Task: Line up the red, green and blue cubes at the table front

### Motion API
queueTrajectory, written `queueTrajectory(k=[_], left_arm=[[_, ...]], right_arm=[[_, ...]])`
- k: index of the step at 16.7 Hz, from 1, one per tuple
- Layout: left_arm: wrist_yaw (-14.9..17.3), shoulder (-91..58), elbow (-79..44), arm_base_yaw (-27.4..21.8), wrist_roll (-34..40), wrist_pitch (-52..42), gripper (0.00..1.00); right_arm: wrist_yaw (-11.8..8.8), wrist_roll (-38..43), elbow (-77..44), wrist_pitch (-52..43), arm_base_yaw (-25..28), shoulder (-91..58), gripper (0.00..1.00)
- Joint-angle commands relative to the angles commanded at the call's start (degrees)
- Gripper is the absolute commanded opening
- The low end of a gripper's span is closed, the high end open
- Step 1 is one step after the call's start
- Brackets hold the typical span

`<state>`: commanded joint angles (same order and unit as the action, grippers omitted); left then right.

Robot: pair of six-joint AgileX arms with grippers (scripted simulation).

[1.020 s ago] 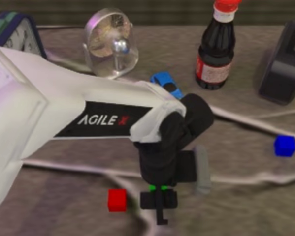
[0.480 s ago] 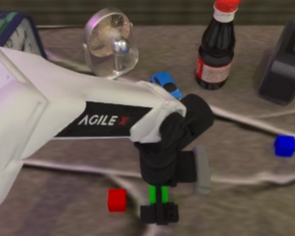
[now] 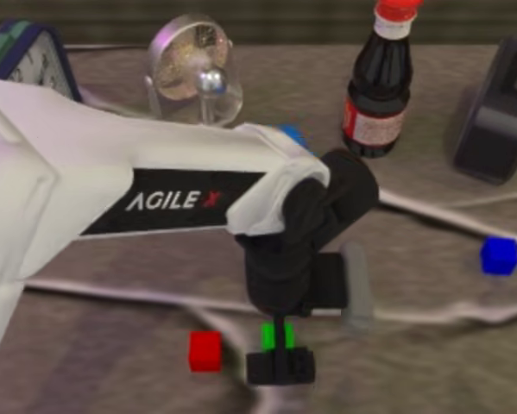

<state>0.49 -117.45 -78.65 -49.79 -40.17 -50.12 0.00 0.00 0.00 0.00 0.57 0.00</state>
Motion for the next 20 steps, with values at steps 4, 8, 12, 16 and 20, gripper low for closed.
queueTrajectory(k=[4, 8, 12, 16, 20], left_arm=[[-0.01, 3.43, -4.48, 0.64, 0.04, -8.51, 1.0], [-0.03, 4.37, -5.43, 0.83, 0.09, -9.9, 1.0], [-0.15, 5.86, -3.79, 1.45, 0.64, -8.69, 1.0], [-0.66, 16.44, 4.89, 7.07, 4.31, -2.78, 1.0], [-1.15, 35.65, 19.67, 16.16, 10.74, 6.41, 1.0]], right_arm=[[0.0, 0.0, 0.0, 0.0, 0.0, 0.0, 1.0], [0.0, 0.0, 0.0, 0.0, 0.0, 0.0, 1.0], [-0.11, 0.31, -1.66, -1.09, 0.26, -1.69, 1.0], [-0.25, 1.98, -10.73, -7.04, 1.22, -11.86, 1.0], [-0.17, 4.39, -24.07, -16.51, 2.41, -30.63, 1.0]])
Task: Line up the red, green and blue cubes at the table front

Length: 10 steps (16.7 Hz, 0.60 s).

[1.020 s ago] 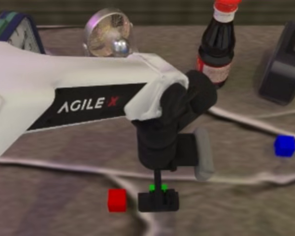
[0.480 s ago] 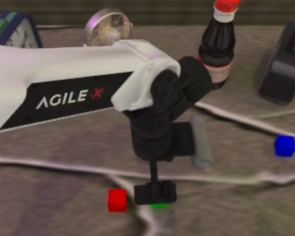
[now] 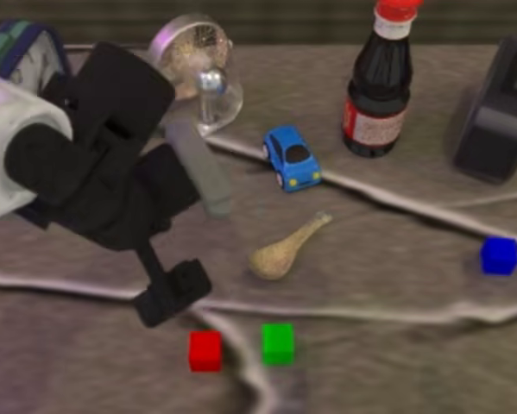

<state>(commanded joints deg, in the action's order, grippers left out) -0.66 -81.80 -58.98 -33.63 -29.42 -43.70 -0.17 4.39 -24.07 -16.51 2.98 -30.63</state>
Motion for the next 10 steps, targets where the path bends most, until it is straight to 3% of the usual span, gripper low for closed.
queueTrajectory(k=[10], left_arm=[[-0.27, 57.22, 43.81, 24.75, 19.38, 27.75, 1.0]], right_arm=[[0.42, 6.58, -36.22, -28.25, 3.42, -58.04, 1.0]])
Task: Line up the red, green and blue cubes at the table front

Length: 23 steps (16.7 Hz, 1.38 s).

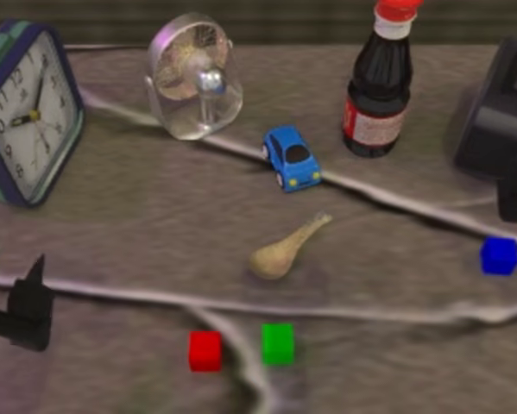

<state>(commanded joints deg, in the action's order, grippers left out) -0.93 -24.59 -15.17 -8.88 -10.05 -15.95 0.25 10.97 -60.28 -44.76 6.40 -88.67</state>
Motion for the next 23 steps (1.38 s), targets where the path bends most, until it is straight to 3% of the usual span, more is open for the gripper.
queueTrajectory(k=[7, 14, 23], left_arm=[[0.8, 21.8, 13.94, 9.09, 8.93, 14.14, 1.0], [0.93, 24.59, 15.17, 10.03, 10.05, 15.95, 1.0], [0.93, 24.59, 15.17, 10.03, 10.05, 15.95, 1.0]], right_arm=[[-0.13, 3.03, -16.83, -10.55, 1.4, -21.99, 1.0], [-0.18, 3.34, -18.76, -11.53, 1.24, -24.06, 1.0], [-0.12, 3.53, -11.44, 3.47, 1.59, -31.47, 1.0]])
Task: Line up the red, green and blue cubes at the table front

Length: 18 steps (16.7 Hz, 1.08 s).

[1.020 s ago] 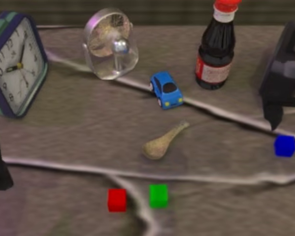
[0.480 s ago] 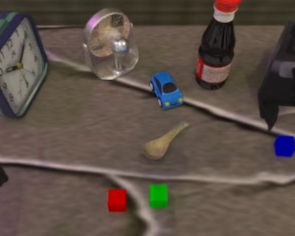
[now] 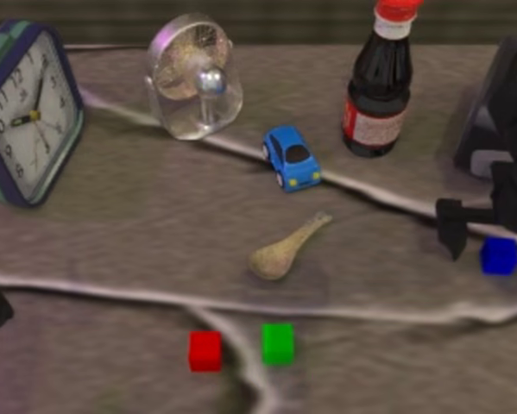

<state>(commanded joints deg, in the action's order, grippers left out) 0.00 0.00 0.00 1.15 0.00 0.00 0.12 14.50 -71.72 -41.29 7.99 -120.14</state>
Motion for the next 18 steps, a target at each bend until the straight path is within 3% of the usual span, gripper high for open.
queueTrajectory(k=[5, 18], left_arm=[[0.0, 0.0, 0.0, 0.0, 0.0, 0.0, 1.0], [0.0, 0.0, 0.0, 0.0, 0.0, 0.0, 1.0]], right_arm=[[0.01, 0.04, 0.68, 1.16, 0.03, -0.77, 1.0], [0.01, 0.04, 0.68, 1.16, 0.03, -0.77, 0.02]])
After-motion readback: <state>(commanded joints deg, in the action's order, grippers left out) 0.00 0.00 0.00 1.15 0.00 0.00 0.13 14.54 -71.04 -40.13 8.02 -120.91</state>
